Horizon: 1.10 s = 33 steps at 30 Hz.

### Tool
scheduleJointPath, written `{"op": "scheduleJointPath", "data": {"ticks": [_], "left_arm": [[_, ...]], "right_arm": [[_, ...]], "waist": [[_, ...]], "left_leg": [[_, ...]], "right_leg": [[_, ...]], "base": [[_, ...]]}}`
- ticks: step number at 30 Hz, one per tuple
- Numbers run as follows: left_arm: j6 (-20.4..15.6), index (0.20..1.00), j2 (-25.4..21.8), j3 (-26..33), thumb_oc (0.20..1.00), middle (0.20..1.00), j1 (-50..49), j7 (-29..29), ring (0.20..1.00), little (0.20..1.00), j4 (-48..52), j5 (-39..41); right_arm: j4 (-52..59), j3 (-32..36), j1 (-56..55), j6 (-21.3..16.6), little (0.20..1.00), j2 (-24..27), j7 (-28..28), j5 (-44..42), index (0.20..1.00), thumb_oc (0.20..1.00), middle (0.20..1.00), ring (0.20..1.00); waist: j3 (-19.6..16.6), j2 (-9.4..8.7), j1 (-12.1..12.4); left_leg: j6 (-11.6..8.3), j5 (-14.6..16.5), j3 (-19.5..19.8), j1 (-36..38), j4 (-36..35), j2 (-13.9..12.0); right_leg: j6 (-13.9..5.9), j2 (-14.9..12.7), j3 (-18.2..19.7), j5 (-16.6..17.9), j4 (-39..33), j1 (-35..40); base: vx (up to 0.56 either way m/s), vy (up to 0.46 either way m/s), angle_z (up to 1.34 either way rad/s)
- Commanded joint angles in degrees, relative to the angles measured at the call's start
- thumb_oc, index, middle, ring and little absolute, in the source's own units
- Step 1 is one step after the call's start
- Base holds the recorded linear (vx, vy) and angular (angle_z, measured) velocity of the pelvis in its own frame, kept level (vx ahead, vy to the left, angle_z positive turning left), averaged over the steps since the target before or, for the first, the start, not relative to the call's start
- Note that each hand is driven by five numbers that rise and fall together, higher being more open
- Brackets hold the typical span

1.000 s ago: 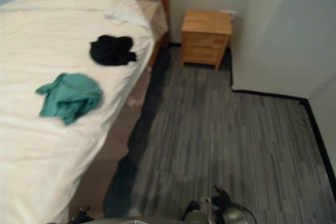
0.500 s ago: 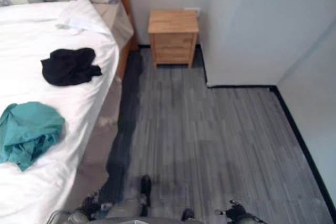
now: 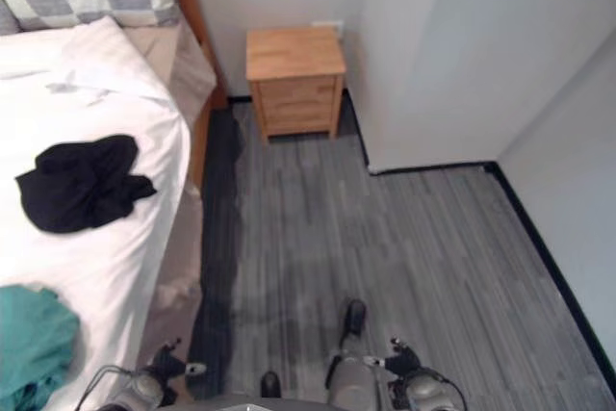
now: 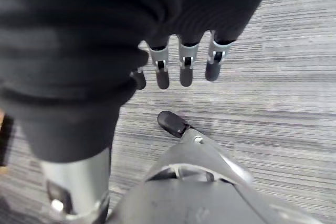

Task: Tidy up the quilt and then pick up the clothes from the bed and put them into the laundry hamper.

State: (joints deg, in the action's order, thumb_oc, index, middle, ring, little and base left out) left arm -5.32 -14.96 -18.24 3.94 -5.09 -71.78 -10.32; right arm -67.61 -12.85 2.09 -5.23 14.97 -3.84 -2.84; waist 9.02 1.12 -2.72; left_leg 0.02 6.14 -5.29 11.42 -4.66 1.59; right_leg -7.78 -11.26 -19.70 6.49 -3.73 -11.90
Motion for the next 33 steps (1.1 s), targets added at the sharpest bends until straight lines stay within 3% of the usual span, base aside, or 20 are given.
{"op": "scheduleJointPath", "data": {"ticks": [1, 3, 6, 8, 9, 10, 11, 12, 14, 15, 16, 18, 19, 20, 21, 22, 26, 28, 30, 33], "left_arm": [[-1.0, 1.000, -0.1, 0.0, 1.000, 1.000, 3.3, -1.3, 1.000, 1.000, 0.9, -0.7], [-1.5, 1.000, 0.2, -0.8, 1.000, 1.000, 3.3, -1.2, 1.000, 1.000, 3.7, 1.2], [-1.5, 1.000, 0.6, -0.8, 1.000, 1.000, 4.1, -1.6, 1.000, 1.000, 4.7, 2.0], [-2.3, 1.000, 1.4, -1.4, 1.000, 1.000, 3.9, -2.0, 1.000, 1.000, 5.3, 2.5], [-2.3, 1.000, 1.4, -1.4, 1.000, 1.000, 3.9, -2.0, 1.000, 1.000, 5.3, 2.5], [-2.2, 1.000, 1.6, -0.8, 1.000, 1.000, 3.3, -1.1, 1.000, 1.000, 5.7, 3.0], [-2.3, 1.000, 1.6, -0.5, 1.000, 1.000, 3.1, -0.7, 1.000, 1.000, 5.9, 2.7], [-2.3, 1.000, 1.6, -0.5, 1.000, 1.000, 3.0, -0.7, 1.000, 1.000, 5.9, 2.7], [-1.7, 1.000, 0.9, -0.8, 1.000, 1.000, 2.3, -1.0, 1.000, 1.000, 6.2, 0.8], [-1.7, 1.000, 0.9, -0.8, 1.000, 1.000, 2.3, -1.0, 1.000, 1.000, 6.2, 0.8], [-0.8, 1.000, 0.5, 1.1, 1.000, 1.000, 1.6, -0.7, 1.000, 1.000, 5.0, 1.9], [-0.8, 1.000, 0.5, 1.0, 1.000, 1.000, 1.5, -0.1, 1.000, 1.000, 4.4, 2.0], [-1.0, 1.000, 0.1, 0.0, 1.000, 1.000, -0.5, 0.5, 1.000, 1.000, 2.4, -1.1], [-0.7, 1.000, -0.4, -0.3, 1.000, 1.000, -0.7, 1.1, 1.000, 1.000, 2.1, -1.7], [-0.7, 1.000, -0.4, -0.3, 1.000, 1.000, -0.7, 1.1, 1.000, 1.000, 2.1, -1.7], [-0.4, 1.000, -1.3, -0.6, 1.000, 1.000, 0.6, 0.7, 1.000, 1.000, 2.1, -1.9], [-1.1, 1.000, -1.1, -2.8, 1.000, 1.000, 3.3, -0.2, 1.000, 1.000, 2.8, -1.4], [-1.5, 1.000, -0.6, -4.2, 1.000, 1.000, 4.0, -1.1, 1.000, 1.000, 2.8, -2.1], [-1.7, 1.000, -0.2, -4.9, 1.000, 1.000, 4.4, -1.0, 1.000, 1.000, 2.0, -2.9], [-1.6, 1.000, 1.1, -3.3, 1.000, 1.000, 3.5, 0.4, 1.000, 1.000, -0.1, -0.5]], "right_arm": [[-0.1, -1.3, 2.2, -0.5, 1.000, 3.9, -0.6, 0.3, 1.000, 1.000, 1.000, 1.000], [-0.4, -2.0, 2.6, -0.2, 1.000, 5.3, -1.2, 0.5, 1.000, 1.000, 1.000, 1.000], [-0.2, -3.1, 3.3, 0.3, 1.000, 5.4, -0.7, 0.9, 1.000, 1.000, 1.000, 1.000], [-1.1, -5.0, 4.9, -0.9, 1.000, 4.5, -1.0, 1.5, 1.000, 1.000, 1.000, 1.000], [-1.1, -5.0, 4.9, -0.9, 1.000, 4.5, -1.0, 1.5, 1.000, 1.000, 1.000, 1.000], [-0.8, -6.4, 3.8, -1.1, 1.000, 4.0, -0.3, 2.9, 1.000, 1.000, 1.000, 1.000], [-0.7, -6.3, 3.1, -1.1, 1.000, 3.3, -0.4, 3.3, 1.000, 1.000, 1.000, 1.000], [-0.7, -6.3, 3.0, -1.1, 1.000, 3.3, -0.4, 3.3, 1.000, 1.000, 1.000, 1.000], [-0.8, -5.7, 2.0, -1.0, 1.000, 2.7, -1.0, 4.1, 1.000, 1.000, 1.000, 1.000], [-0.8, -5.7, 2.0, -1.0, 1.000, 2.7, -1.0, 4.1, 1.000, 1.000, 1.000, 1.000], [-0.9, -6.4, 2.3, -0.6, 1.000, 1.6, -0.2, 5.6, 1.000, 1.000, 1.000, 1.000], [-1.1, -6.1, 2.5, -0.5, 1.000, 1.1, 0.0, 5.4, 1.000, 1.000, 1.000, 1.000], [-1.5, -5.7, 1.5, -0.8, 1.000, 1.2, 0.0, 6.3, 1.000, 1.000, 1.000, 1.000], [-1.4, -5.9, 1.2, -0.8, 1.000, 1.2, 0.3, 6.4, 1.000, 1.000, 1.000, 1.000], [-1.4, -5.9, 1.2, -0.8, 1.000, 1.2, 0.3, 6.4, 1.000, 1.000, 1.000, 1.000], [0.0, -6.0, 1.9, -0.9, 1.000, 0.7, 0.9, 5.8, 1.000, 1.000, 1.000, 1.000], [1.7, -7.8, 2.1, -1.2, 1.000, -0.2, 0.7, 4.8, 1.000, 1.000, 1.000, 1.000], [2.0, -7.8, 2.5, -1.3, 1.000, -0.3, 0.2, 3.8, 1.000, 1.000, 1.000, 1.000], [2.3, -7.5, 2.4, -1.3, 1.000, -0.1, 0.5, 2.2, 1.000, 1.000, 1.000, 1.000], [1.3, -9.4, 1.6, -0.2, 1.000, -0.6, 2.4, 4.4, 1.000, 1.000, 1.000, 1.000]], "waist": [[2.1, 2.13, 1.0], [5.2, 0.44, 4.6], [6.2, -0.70, 6.8], [5.2, -1.04, 10.3], [5.3, -1.05, 10.3], [3.6, 0.02, 10.9], [3.4, 0.35, 11.1], [3.4, 0.26, 11.1], [2.7, 0.27, 9.9], [2.8, 0.24, 9.8], [1.2, -0.48, 10.7], [0.9, -1.11, 11.0], [1.3, -1.25, 10.0], [1.5, -0.90, 9.3], [1.4, -1.01, 9.4], [2.3, 1.18, 7.0], [2.7, 1.41, 4.7], [2.6, 0.46, 3.9], [2.7, -0.16, 2.8], [1.5, -0.90, 3.7]], "left_leg": [[-7.73, -6.1, 0.4, -1.3, 15.1, -8.9], [-7.04, -12.5, 3.7, -13.3, 38.5, -7.6], [-6.13, -9.1, 3.2, -17.4, 39.3, -4.9], [-4.48, -6.3, -0.4, -20.4, 26.6, -3.2], [-4.48, -6.3, -0.4, -20.3, 26.5, -3.1], [-4.17, -8.7, -6.2, -20.7, 12.9, -3.9], [-4.47, -10.7, -8.8, -19.9, 8.0, -4.0], [-4.47, -10.9, -8.9, -19.6, 7.5, -3.8], [-5.29, -13.2, -19.8, -19.1, 2.4, -5.7], [-5.29, -13.2, -19.7, -19.0, 2.4, -5.7], [-2.44, -11.9, -18.8, -16.5, 1.0, -3.6], [-1.48, -11.1, -18.0, -15.2, 0.4, -2.5], [0.52, -8.7, -18.1, -11.2, -0.2, -1.3], [1.12, -7.9, -17.3, -9.7, -0.3, -1.0], [1.21, -7.8, -17.4, -9.7, -0.3, -0.9], [1.54, -7.1, -14.8, -7.7, -0.3, -2.7], [0.10, -6.3, -5.7, -7.0, -0.3, -2.5], [-0.09, -5.8, 0.0, -6.2, -0.3, -1.3], [-0.22, -4.7, 5.8, -5.4, -0.3, -0.3], [-0.32, -3.1, 8.6, -4.0, -0.3, -0.5]], "right_leg": [[-0.62, 2.4, 1.0, -0.4, -1.3, 5.9], [2.42, 3.0, 1.5, -3.4, -1.3, 11.7], [2.60, 3.2, 3.5, -5.1, -1.3, 14.1], [1.89, 4.1, 5.5, -7.8, -1.3, 16.7], [1.88, 4.1, 5.5, -7.8, -1.3, 16.7], [1.45, 6.4, 4.6, -10.0, -1.3, 19.0], [1.36, 7.0, 4.2, -11.2, -1.3, 20.4], [1.33, 6.9, 4.2, -11.2, -1.3, 20.5], [0.50, 7.6, 0.2, -14.0, -1.3, 24.9], [0.48, 7.6, 0.1, -14.0, -1.3, 25.0], [-0.37, 7.4, -1.9, -12.9, 2.4, 27.0], [-2.13, 6.3, -2.7, -12.4, 8.3, 26.3], [-6.93, 1.2, -4.0, -6.6, 21.8, 22.6], [-7.22, -0.4, -3.1, -3.8, 28.3, 20.3], [-7.22, -0.6, -3.0, -4.0, 28.8, 20.0], [-5.46, -1.3, -0.2, -2.9, 37.3, 12.5], [-1.67, 1.3, 4.8, -7.5, 21.6, 9.4], [-1.15, 4.4, 15.6, -7.6, 8.3, 9.7], [-1.99, 7.3, 28.8, -5.5, 2.5, 7.9], [-2.29, 5.1, 25.3, -2.8, -1.3, 9.5]], "base": [[0.19, -0.260, 0.10], [0.28, -0.338, -0.04], [0.41, -0.148, -0.86], [0.44, -0.026, -0.95], [0.53, 0.022, -0.48], [0.50, 0.036, -0.16], [0.50, 0.036, 0.09], [0.29, 0.015, 0.32], [0.45, 0.012, 0.29], [0.68, 0.040, 0.11], [0.53, 0.084, 0.48], [0.49, 0.124, 0.66], [0.41, 0.169, 0.48], [0.41, 0.172, 0.56], [0.34, 0.126, 0.57], [0.32, 0.043, 0.98], [0.30, -0.132, 1.48], [0.31, -0.212, 1.87], [0.29, -0.199, 2.37], [0.22, -0.240, 1.87]]}}
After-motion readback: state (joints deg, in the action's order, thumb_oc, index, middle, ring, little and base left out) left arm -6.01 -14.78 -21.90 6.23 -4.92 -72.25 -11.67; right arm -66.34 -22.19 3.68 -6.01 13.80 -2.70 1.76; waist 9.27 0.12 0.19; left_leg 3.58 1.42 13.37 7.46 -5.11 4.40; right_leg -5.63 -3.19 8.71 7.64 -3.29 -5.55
